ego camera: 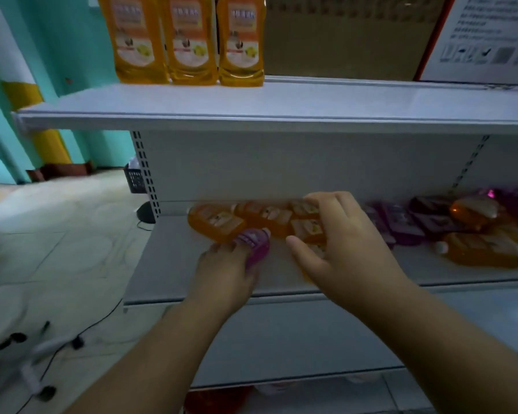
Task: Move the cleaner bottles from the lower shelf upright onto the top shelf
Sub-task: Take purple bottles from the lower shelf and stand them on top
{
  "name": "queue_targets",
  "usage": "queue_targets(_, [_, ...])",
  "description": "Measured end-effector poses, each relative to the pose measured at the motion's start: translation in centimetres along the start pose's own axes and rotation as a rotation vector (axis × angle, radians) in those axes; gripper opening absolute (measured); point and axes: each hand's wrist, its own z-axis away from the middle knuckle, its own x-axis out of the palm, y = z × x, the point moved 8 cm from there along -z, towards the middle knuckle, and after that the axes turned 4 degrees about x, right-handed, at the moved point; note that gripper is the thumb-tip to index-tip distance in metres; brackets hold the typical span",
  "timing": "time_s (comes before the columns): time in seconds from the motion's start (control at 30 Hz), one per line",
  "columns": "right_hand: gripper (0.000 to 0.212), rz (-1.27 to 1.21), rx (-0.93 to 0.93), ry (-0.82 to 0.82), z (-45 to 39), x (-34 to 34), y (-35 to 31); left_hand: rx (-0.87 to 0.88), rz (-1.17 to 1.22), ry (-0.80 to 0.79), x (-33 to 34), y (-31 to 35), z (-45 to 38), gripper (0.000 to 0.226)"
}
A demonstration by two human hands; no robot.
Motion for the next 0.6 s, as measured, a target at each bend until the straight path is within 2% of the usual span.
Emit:
queue_targets(0.13, [0.05,0.016,0.097,-0.03,-1.8,3.0,0.7,-0.096,-0.075,-0.035,2.7,-2.9,-2.9,0.061])
queue_targets(0.27, [0.052,-0.018,0.172,-0.037,-2.4,4.8,1.6,-0.214,-0.088,-0.317,6.3,-4.7,-5.1,0.078])
queue_targets(0.4, [0.052,0.021,0.266,-0.019,-1.8,5.2,4.0,-0.293,0.012,-0.388,6.0,-4.8,-5.1,0.075])
queue_targets(0.47, [0.049,0.04,0.314,0.009,-1.6,5.1,5.9,-0.31,0.249,-0.363,5.1,-4.1,-4.1,0.064])
queue_targets(0.53, [0.046,0.044,0.359,0.02,-1.2,5.2,8.0,-0.313,0.713,-0.318,4.3,-2.4,-2.4,0.047])
queue_targets(0.6, [0.046,0.012,0.405,0.008,-0.6,5.5,10.5,-0.36,1.17,-0.278,3.4,0.0,-0.8,0.051])
